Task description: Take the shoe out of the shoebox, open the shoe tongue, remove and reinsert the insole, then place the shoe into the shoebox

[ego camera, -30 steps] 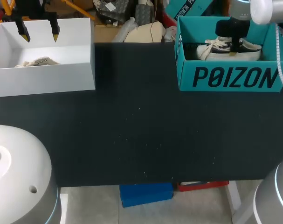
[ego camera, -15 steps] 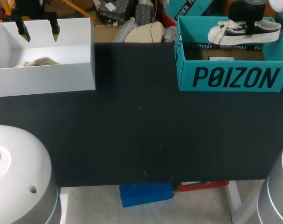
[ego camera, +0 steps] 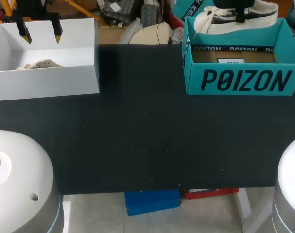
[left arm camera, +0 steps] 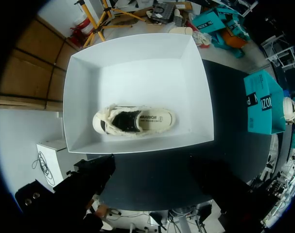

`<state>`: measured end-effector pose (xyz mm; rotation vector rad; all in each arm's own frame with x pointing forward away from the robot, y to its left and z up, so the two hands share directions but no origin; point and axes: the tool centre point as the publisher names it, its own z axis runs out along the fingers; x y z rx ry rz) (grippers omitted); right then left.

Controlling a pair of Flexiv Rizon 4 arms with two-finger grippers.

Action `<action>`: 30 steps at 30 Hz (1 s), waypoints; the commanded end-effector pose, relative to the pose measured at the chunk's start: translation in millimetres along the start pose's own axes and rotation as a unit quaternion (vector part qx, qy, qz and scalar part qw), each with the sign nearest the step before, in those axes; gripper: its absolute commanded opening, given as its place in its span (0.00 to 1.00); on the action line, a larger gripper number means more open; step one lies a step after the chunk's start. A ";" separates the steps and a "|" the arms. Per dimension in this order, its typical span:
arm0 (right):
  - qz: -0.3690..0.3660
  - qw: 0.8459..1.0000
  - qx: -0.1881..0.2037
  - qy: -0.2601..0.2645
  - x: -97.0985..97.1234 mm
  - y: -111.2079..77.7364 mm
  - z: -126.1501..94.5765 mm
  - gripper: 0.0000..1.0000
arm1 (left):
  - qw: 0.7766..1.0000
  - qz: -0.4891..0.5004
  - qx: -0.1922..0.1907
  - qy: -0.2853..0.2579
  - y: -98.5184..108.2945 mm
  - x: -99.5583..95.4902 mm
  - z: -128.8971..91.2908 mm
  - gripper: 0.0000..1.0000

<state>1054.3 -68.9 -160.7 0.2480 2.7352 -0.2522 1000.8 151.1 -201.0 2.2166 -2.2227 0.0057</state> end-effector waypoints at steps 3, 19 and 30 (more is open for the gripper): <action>-0.010 0.997 -0.008 -0.077 40.5 52.8 -113.3 0.00 | 1.000 -0.001 -0.001 -0.001 0.3 0.6 -0.6 1.00; -0.022 0.997 -0.073 -0.028 113.3 134.4 -128.6 0.00 | 1.000 -0.001 -0.001 -0.001 0.3 0.6 -0.6 1.00; -0.022 0.997 -0.073 -0.028 113.3 134.4 -128.6 0.00 | 1.000 -0.001 -0.001 -0.001 0.3 0.6 -0.6 1.00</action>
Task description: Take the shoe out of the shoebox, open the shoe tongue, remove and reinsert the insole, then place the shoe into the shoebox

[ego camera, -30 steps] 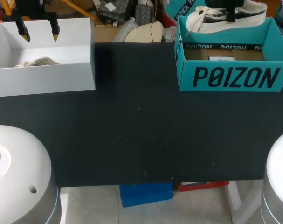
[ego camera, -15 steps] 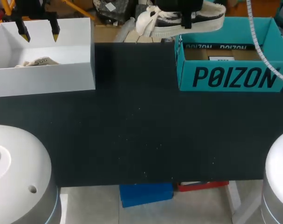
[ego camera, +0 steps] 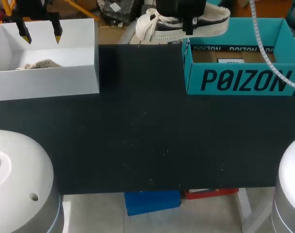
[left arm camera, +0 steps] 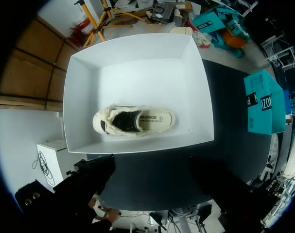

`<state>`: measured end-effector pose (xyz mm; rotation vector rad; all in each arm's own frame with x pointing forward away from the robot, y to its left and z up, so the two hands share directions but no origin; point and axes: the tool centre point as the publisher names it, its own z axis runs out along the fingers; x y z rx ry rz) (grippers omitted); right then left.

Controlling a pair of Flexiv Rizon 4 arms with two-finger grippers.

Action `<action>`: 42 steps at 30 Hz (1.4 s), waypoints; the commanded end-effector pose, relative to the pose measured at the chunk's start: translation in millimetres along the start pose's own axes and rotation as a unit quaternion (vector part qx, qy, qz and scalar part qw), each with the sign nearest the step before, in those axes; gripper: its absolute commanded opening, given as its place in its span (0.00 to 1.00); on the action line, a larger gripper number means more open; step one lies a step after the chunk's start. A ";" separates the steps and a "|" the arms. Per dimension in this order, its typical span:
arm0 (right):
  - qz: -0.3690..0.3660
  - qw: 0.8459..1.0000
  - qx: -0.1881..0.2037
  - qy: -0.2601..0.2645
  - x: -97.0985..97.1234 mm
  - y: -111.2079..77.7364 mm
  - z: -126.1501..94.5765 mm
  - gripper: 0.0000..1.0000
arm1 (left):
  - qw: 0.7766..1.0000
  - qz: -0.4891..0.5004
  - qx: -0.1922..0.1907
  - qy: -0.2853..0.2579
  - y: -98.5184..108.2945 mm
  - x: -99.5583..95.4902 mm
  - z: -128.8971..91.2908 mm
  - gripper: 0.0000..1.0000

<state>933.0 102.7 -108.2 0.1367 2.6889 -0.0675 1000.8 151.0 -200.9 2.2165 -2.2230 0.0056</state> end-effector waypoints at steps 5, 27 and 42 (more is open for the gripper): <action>0.000 1.000 0.001 0.000 -0.7 0.8 -1.8 0.00 | 1.000 -0.001 -0.001 -0.001 0.3 0.5 -0.6 1.00; 0.000 1.000 0.001 0.000 -0.7 0.8 -1.8 0.00 | 1.000 -0.001 -0.001 -0.001 0.3 0.5 -0.6 1.00; 0.006 1.000 0.006 0.030 96.2 89.0 32.0 0.00 | 1.000 -0.001 -0.001 -0.001 0.3 0.5 -0.6 1.00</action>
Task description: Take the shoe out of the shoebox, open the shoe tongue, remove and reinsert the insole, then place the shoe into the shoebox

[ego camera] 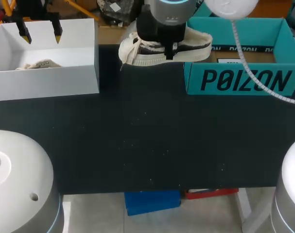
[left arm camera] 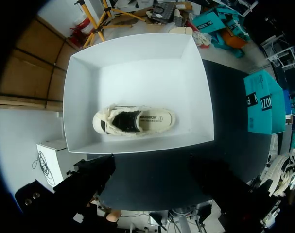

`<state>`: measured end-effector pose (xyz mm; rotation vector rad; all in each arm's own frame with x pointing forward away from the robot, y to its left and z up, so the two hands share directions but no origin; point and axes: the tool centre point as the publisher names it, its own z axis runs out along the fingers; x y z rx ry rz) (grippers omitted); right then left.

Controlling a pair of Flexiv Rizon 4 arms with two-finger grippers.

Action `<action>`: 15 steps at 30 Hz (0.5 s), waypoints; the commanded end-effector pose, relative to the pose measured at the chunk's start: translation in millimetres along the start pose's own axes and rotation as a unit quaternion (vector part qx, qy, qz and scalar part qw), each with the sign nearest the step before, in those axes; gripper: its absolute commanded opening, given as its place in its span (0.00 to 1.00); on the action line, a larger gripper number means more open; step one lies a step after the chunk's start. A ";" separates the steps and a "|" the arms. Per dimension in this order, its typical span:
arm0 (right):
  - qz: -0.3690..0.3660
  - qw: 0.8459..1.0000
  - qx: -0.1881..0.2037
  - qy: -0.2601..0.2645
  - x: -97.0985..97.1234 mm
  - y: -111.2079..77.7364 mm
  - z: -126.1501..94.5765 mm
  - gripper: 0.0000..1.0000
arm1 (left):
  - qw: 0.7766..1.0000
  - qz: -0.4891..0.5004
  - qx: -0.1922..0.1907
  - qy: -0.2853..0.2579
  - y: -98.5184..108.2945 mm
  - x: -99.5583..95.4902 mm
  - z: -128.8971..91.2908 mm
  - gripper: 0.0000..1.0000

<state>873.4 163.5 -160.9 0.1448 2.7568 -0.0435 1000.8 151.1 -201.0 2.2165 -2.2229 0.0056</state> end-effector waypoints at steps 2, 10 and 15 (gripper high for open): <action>0.003 1.000 0.018 -0.002 23.8 44.9 24.1 0.00 | 1.000 -0.001 -0.001 -0.001 0.3 0.6 -0.6 1.00; 0.013 1.000 0.016 0.014 61.1 85.2 73.2 0.00 | 1.000 -0.001 -0.001 -0.001 0.3 0.6 -0.6 1.00; 0.034 0.999 0.001 0.033 89.1 100.2 110.1 0.00 | 1.000 -0.001 -0.001 -0.001 0.3 0.6 -0.6 1.00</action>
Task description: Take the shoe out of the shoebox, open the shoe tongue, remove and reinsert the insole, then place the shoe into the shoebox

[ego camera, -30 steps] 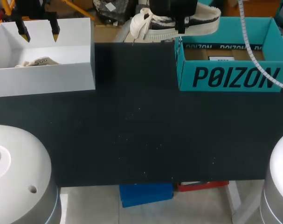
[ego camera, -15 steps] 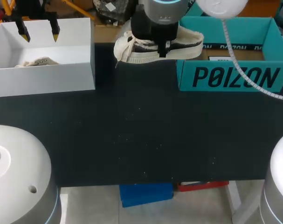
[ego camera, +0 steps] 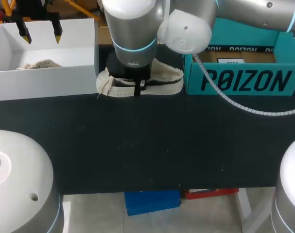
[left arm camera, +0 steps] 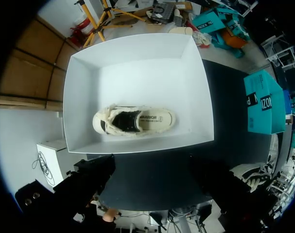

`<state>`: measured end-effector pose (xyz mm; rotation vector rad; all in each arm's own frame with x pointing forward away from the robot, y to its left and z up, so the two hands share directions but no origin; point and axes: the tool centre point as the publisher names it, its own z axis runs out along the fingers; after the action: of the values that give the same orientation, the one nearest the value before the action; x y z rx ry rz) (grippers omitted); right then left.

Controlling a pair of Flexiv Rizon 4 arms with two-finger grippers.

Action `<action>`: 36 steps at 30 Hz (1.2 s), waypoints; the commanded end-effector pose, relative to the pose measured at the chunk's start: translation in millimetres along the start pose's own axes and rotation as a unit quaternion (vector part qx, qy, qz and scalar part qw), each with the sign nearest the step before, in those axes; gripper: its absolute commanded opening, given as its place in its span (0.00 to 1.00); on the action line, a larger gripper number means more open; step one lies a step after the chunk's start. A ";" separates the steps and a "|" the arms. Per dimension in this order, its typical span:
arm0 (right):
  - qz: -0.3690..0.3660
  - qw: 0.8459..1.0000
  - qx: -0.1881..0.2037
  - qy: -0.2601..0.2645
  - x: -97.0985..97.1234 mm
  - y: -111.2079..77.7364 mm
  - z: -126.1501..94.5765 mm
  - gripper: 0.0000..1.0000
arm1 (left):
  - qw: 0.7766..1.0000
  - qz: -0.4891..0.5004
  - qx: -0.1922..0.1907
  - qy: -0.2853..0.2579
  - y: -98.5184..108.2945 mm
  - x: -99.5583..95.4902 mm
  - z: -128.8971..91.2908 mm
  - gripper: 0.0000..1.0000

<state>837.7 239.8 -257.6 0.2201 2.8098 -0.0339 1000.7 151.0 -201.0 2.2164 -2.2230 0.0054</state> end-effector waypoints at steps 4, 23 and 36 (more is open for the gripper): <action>0.028 1.000 0.004 0.001 33.7 29.2 69.2 0.00 | 1.000 -0.001 -0.001 -0.001 0.3 0.5 -0.6 1.00; 0.059 0.997 0.046 0.011 71.1 11.2 142.8 0.00 | 1.000 -0.001 -0.001 -0.001 0.3 0.5 -0.6 1.00; 0.030 0.999 0.006 0.020 53.1 -0.9 95.0 1.00 | 1.000 -0.001 -0.001 -0.001 0.3 0.5 -0.6 1.00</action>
<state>817.2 257.4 -397.9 0.3384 2.8155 -0.0766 1000.7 151.0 -200.9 2.2165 -2.2230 0.0054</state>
